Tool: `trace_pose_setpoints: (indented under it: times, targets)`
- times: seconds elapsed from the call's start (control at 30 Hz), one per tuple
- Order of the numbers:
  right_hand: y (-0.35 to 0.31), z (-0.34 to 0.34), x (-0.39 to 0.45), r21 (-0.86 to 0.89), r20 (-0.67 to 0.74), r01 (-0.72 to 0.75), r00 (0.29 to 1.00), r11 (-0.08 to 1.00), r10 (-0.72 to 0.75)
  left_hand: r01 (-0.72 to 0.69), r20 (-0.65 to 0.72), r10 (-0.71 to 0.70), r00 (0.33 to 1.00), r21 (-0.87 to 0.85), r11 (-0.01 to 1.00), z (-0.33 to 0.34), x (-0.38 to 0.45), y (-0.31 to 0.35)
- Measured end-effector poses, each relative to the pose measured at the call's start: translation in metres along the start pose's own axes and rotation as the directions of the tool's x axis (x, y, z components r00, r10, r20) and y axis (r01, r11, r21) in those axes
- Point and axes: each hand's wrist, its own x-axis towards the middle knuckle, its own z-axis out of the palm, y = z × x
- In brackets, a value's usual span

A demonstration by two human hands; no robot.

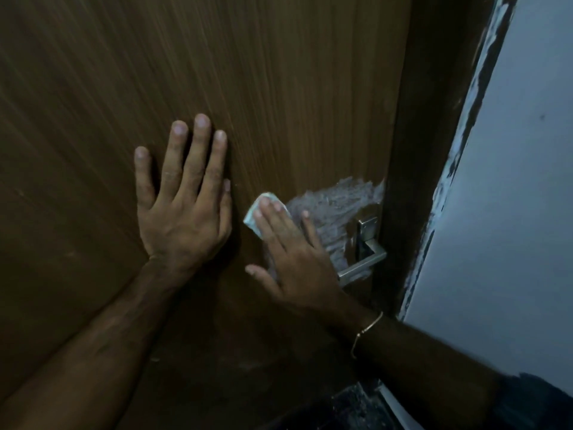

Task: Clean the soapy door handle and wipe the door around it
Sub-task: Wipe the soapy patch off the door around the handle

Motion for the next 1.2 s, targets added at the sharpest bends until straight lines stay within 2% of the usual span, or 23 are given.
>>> trace_pose_setpoints:
  times: [0.07, 0.17, 0.27, 0.33, 0.4, 0.5, 0.6, 0.73, 0.9, 0.97, 1.07, 1.13, 1.2]
  targets:
    - [0.017, -0.006, -0.008, 0.0, 0.004, -0.094, 0.996, 0.996, 0.094, -0.007, -0.002, 0.007, 1.0, -0.003, 1.0, 0.0, 0.0, 0.0]
    - [0.033, -0.019, 0.011, 0.034, -0.118, -0.2, 0.972, 0.979, 0.203, -0.023, -0.001, 0.023, 1.0, 0.007, 1.0, 0.001, 0.001, -0.001]
    - [0.02, -0.021, 0.028, 0.088, -0.134, -0.14, 0.979, 0.986, 0.151, -0.016, 0.006, 0.016, 1.0, 0.007, 1.0, 0.002, 0.0, -0.001]
    - [0.016, -0.017, 0.018, 0.033, -0.102, -0.098, 0.99, 0.995, 0.101, -0.007, 0.009, 0.007, 1.0, -0.002, 1.0, 0.0, 0.0, 0.0]
    - [0.029, -0.018, 0.004, 0.001, -0.083, -0.14, 0.987, 0.99, 0.139, -0.01, -0.003, 0.01, 1.0, -0.008, 1.0, -0.001, 0.001, 0.001]
    - [0.051, -0.028, 0.013, 0.123, -0.136, -0.272, 0.948, 0.954, 0.288, -0.026, -0.013, 0.026, 1.0, 0.003, 1.0, -0.001, 0.002, 0.001]
    - [0.047, -0.032, 0.034, 0.235, -0.157, -0.299, 0.928, 0.925, 0.339, -0.027, -0.001, 0.027, 1.0, -0.006, 1.0, -0.001, 0.001, 0.0]
    - [0.04, -0.021, 0.004, 0.147, -0.077, -0.247, 0.963, 0.958, 0.26, -0.004, 0.019, 0.005, 1.0, -0.023, 1.0, -0.002, 0.001, 0.0]
    - [0.073, -0.035, 0.01, 0.248, -0.075, -0.421, 0.89, 0.873, 0.45, 0.001, 0.023, 0.0, 1.0, -0.019, 1.0, 0.001, 0.001, 0.0]
    - [0.07, -0.039, 0.023, 0.266, -0.103, -0.404, 0.891, 0.875, 0.443, -0.002, 0.021, 0.003, 1.0, -0.03, 1.0, 0.004, -0.001, -0.001]
    - [0.063, -0.033, 0.008, 0.251, -0.058, -0.346, 0.927, 0.904, 0.371, 0.025, 0.042, -0.021, 0.999, -0.089, 0.996, 0.01, -0.005, -0.002]
    - [0.069, -0.029, -0.01, 0.253, 0.0, -0.388, 0.916, 0.886, 0.402, 0.039, 0.052, -0.033, 0.998, -0.117, 0.992, 0.016, -0.007, -0.003]
    - [0.081, -0.031, -0.01, 0.283, 0.015, -0.467, 0.876, 0.838, 0.483, 0.031, 0.033, -0.028, 0.999, -0.098, 0.995, 0.022, -0.008, -0.005]
